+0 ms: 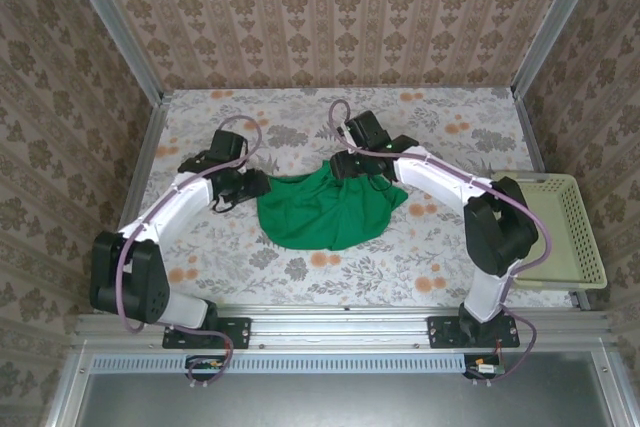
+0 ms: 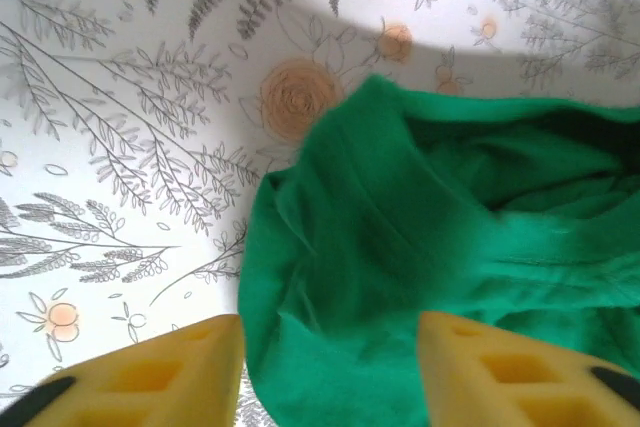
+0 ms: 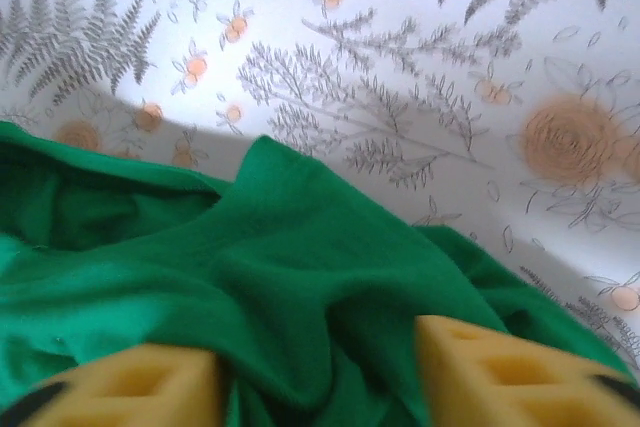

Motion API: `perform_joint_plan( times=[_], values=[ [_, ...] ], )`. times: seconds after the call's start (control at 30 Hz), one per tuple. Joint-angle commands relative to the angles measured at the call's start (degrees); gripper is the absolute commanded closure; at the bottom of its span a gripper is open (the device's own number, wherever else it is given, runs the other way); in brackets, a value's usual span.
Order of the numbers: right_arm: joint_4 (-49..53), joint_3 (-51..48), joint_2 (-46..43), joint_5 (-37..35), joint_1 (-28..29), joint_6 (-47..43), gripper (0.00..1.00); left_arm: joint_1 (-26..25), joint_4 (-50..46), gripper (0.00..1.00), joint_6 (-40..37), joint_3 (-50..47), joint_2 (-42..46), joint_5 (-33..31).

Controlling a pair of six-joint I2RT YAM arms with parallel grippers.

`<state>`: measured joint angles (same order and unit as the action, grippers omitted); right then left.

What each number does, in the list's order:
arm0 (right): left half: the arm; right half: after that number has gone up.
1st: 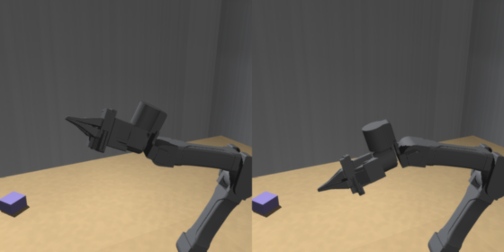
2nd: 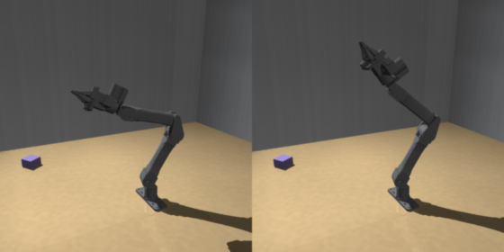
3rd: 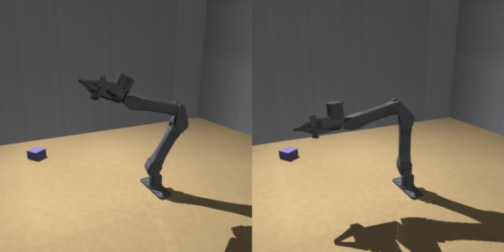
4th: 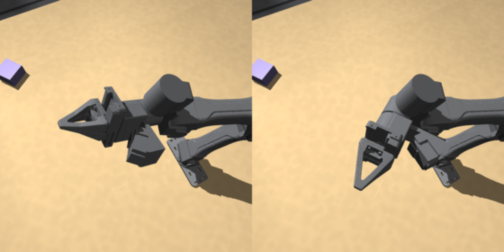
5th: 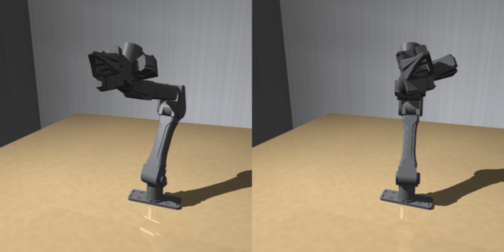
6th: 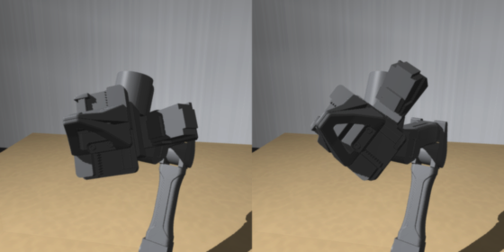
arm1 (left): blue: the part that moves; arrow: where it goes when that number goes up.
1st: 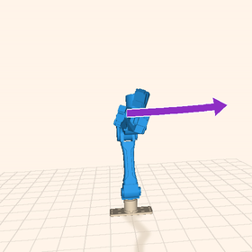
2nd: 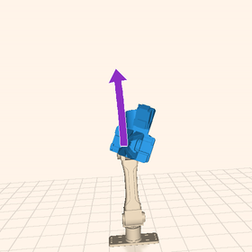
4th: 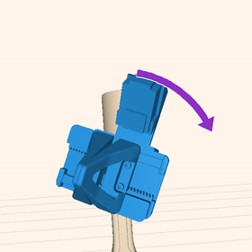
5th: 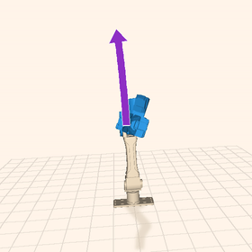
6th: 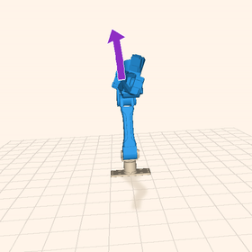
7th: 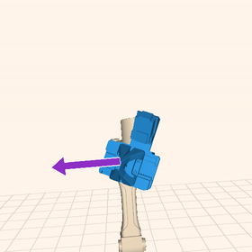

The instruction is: Fold the inside-out t-shirt

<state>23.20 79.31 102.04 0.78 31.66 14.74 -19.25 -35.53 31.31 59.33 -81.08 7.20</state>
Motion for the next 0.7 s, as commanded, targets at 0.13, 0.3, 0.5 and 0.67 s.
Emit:
perform_joint_plan(
  times=[0.13,0.3,0.5,0.67],
  values=[
    [0.5,-9.7,-14.4,-2.0,1.2,3.2,0.32,-13.7,-0.2,0.21,-9.6,7.2,3.3,-14.7],
    [-3.0,-18.7,-19.4,-2.0,2.2,10.2,0.32,-14.7,4.9,0.16,-11.8,11.1,-5.4,-8.3],
    [-9.9,-27.1,-21.9,1.6,2.3,18.4,0.26,-15.2,5.0,0.17,-14.1,18.6,-17.4,-4.8],
    [-17.3,-30.5,-17.5,5.5,3.6,24.8,0.2,-15.2,3.2,0.3,-14.0,22.4,-24.9,-2.6]
  ],
)
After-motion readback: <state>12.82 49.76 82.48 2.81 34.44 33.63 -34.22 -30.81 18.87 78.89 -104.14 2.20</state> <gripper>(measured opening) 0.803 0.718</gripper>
